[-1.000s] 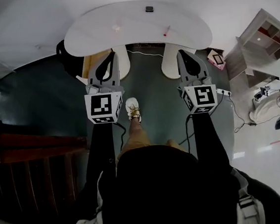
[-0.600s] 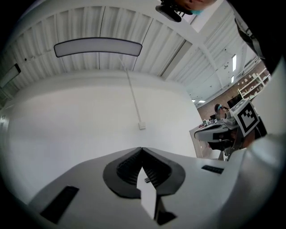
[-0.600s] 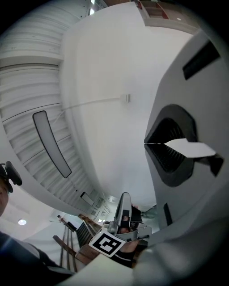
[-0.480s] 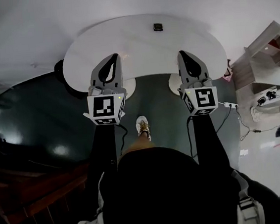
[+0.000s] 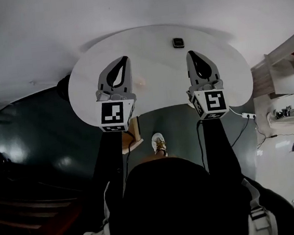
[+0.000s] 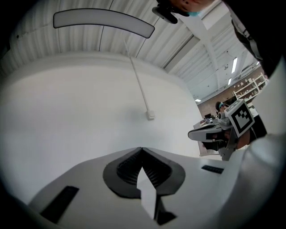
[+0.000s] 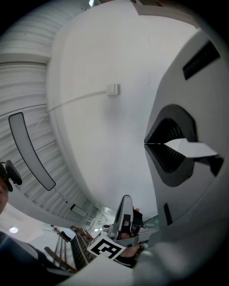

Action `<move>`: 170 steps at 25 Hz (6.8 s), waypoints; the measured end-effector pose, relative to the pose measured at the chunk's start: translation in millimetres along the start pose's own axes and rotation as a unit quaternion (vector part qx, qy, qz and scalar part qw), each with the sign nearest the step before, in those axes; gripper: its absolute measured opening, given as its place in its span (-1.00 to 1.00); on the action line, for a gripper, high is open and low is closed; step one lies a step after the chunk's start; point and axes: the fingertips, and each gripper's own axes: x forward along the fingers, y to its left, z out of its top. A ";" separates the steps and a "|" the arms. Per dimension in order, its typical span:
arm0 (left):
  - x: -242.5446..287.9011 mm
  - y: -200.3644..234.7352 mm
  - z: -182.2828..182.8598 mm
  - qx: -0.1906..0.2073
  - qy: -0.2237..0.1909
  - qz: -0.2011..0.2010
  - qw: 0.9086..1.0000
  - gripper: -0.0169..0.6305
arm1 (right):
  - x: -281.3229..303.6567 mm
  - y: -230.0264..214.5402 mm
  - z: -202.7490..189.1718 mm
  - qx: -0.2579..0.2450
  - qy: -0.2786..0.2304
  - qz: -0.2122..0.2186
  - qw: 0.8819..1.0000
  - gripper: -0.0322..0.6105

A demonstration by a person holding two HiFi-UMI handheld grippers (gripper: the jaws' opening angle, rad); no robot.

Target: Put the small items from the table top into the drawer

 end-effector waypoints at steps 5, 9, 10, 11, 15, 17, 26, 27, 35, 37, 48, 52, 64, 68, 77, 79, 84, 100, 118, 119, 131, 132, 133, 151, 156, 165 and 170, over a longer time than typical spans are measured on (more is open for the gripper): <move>18.4 19.1 -18.5 -0.006 0.007 0.000 1.000 -0.91 | 20.5 2.5 -11.9 -0.005 0.016 -0.001 1.000 -0.81; 22.1 20.4 -21.7 -0.009 0.005 0.001 1.000 -0.91 | 21.9 2.4 -13.3 -0.009 0.015 0.000 1.000 -0.81; 23.3 20.2 -21.8 -0.010 0.005 0.002 1.000 -0.91 | 21.3 1.3 -13.3 -0.010 0.015 0.001 1.000 -0.81; 24.9 19.3 -21.3 -0.011 0.006 0.002 1.000 -0.91 | 21.0 -0.3 -13.2 -0.011 0.015 0.001 1.000 -0.81; 31.7 14.6 -16.6 -0.012 0.004 0.007 1.000 -0.91 | 22.5 -8.8 -11.0 -0.015 0.017 0.007 1.000 -0.82; 31.9 9.7 -13.4 -0.012 0.006 0.010 1.000 -0.91 | 21.8 -11.2 -8.1 -0.016 0.015 0.014 1.000 -0.81; 30.2 -4.1 -17.5 -0.011 0.015 0.023 1.000 -0.91 | 24.2 -18.0 -8.9 -0.016 0.006 0.030 0.999 -0.81; 30.0 -5.8 -18.6 -0.011 0.017 0.022 1.000 -0.91 | 23.4 -19.5 -10.8 -0.014 0.008 0.029 0.999 -0.81; 23.9 -3.8 -40.9 -0.016 0.037 0.019 0.999 -0.91 | 21.7 -17.8 -22.0 -0.007 0.018 0.020 1.000 -0.81; 24.3 -1.3 -50.2 -0.020 0.043 0.020 0.999 -0.91 | 21.9 -16.7 -24.2 -0.009 0.021 0.020 1.000 -0.81; 37.7 -30.0 -145.1 0.069 0.171 -0.152 0.971 -0.58 | 11.0 -10.8 -37.9 -0.011 0.047 0.011 0.999 -0.81; 37.8 -51.2 -198.2 0.154 0.235 -0.268 0.922 -0.42 | 6.6 -10.2 -39.0 -0.015 0.053 0.006 0.998 -0.81; 19.7 -86.2 -322.7 0.441 0.310 -0.514 0.667 -0.27 | -26.3 -7.5 -51.0 -0.037 0.091 -0.017 0.995 -0.81; 15.6 -92.9 -352.3 0.471 0.334 -0.544 0.609 -0.25 | -34.7 -5.2 -53.2 -0.040 0.097 -0.024 0.994 -0.81; 11.7 -95.4 -380.0 0.454 0.389 -0.584 0.549 -0.48 | -49.6 -1.9 -61.6 -0.056 0.115 -0.035 0.991 -0.81; 12.2 -95.1 -376.0 0.436 0.388 -0.576 0.572 -0.51 | -51.2 -3.3 -60.7 -0.057 0.116 -0.039 0.991 -0.81; 34.1 -90.9 -324.2 0.342 0.347 -0.500 0.716 -0.54 | -38.3 4.2 -56.1 -0.044 0.101 -0.026 0.994 -0.81; -84.2 93.1 -150.4 0.004 0.145 0.005 0.989 -0.53 | 61.3 173.7 -23.8 -0.045 0.031 0.166 0.985 -0.81; -200.0 132.0 -158.9 -0.034 0.177 0.245 0.953 -0.53 | 110.0 298.4 -23.8 -0.029 -0.008 0.380 0.925 -0.81; -199.8 130.5 -158.5 -0.034 0.179 0.252 0.950 -0.53 | 112.2 298.4 -24.7 -0.025 -0.007 0.385 0.922 -0.81; -216.8 109.3 -155.6 -0.038 0.214 0.335 0.917 -0.52 | 118.1 310.1 -42.3 0.017 0.001 0.463 0.886 -0.81; -219.8 108.0 -155.5 -0.038 0.215 0.340 0.915 -0.52 | 116.0 312.3 -43.4 0.020 0.002 0.467 0.884 -0.81; -222.3 106.7 -155.8 -0.038 0.216 0.344 0.913 -0.53 | 114.3 314.3 -45.0 0.020 0.002 0.471 0.882 -0.81; -270.6 -6.6 -391.7 -0.196 0.482 0.198 0.831 -0.48 | 106.0 313.0 -71.2 -0.024 0.024 0.482 0.876 -0.81; -274.6 -19.1 -434.3 -0.210 0.542 0.165 0.797 -0.46 | 105.5 308.6 -77.5 -0.031 0.035 0.479 0.877 -0.81; -284.9 -24.7 -472.3 -0.189 0.604 0.160 0.757 -0.35 | 103.9 307.6 -88.6 -0.038 0.049 0.478 0.876 -0.81; -288.5 -23.2 -471.4 -0.189 0.600 0.171 0.758 -0.13 | 101.7 311.7 -89.3 -0.037 0.051 0.483 0.873 -0.81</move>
